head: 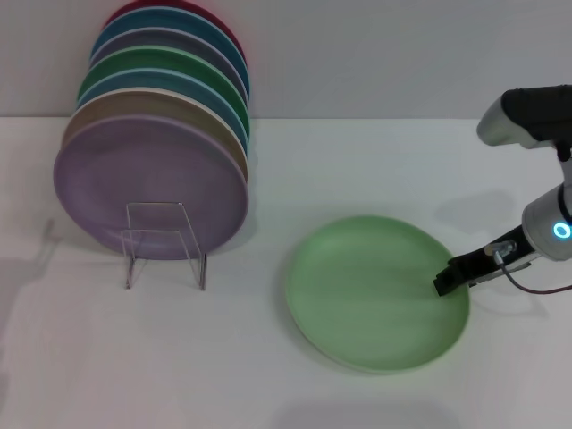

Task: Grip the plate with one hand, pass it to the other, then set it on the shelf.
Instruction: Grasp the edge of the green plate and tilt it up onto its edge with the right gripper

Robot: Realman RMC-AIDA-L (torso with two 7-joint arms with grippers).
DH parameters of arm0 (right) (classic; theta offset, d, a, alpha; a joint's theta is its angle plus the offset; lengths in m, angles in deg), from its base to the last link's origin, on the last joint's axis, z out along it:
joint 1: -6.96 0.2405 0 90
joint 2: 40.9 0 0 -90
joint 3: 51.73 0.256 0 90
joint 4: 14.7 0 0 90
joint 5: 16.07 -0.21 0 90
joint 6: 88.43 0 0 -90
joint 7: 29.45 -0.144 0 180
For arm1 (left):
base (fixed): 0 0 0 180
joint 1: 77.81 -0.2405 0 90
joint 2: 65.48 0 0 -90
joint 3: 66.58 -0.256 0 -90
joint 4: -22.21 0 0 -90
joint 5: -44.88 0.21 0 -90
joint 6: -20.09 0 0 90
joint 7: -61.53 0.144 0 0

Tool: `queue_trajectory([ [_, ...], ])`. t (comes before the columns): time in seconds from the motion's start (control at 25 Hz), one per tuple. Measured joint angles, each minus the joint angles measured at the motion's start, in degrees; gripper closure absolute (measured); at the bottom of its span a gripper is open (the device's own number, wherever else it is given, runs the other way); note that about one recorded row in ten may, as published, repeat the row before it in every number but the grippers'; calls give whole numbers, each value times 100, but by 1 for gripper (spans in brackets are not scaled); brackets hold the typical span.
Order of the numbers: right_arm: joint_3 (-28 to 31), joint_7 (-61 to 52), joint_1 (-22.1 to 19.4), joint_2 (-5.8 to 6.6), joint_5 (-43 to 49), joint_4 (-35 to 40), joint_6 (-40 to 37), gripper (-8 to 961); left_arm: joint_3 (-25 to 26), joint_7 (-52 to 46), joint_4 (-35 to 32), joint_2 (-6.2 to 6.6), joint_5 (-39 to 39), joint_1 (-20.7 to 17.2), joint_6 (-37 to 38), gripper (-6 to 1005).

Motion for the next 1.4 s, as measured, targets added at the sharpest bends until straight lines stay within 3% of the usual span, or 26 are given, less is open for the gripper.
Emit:
queue_trajectory([
  [0.24, -201, 32, 1, 0, 56, 7, -95, 722, 0, 0, 0, 0, -4, 31, 0, 170],
  [0.76, -176, -7, 60, 9, 135, -66, -80, 854, 0, 0, 0, 9, -7, 72, 0, 171],
  [0.96, -224, 125, -207, -64, 1, -815, -97, 879, 1, 0, 12, 10, -8, 77, 2, 171],
  [1.4, -222, 451, -977, -66, -741, -2523, -83, 938, 3, 0, 189, 9, -11, 75, 93, 171],
])
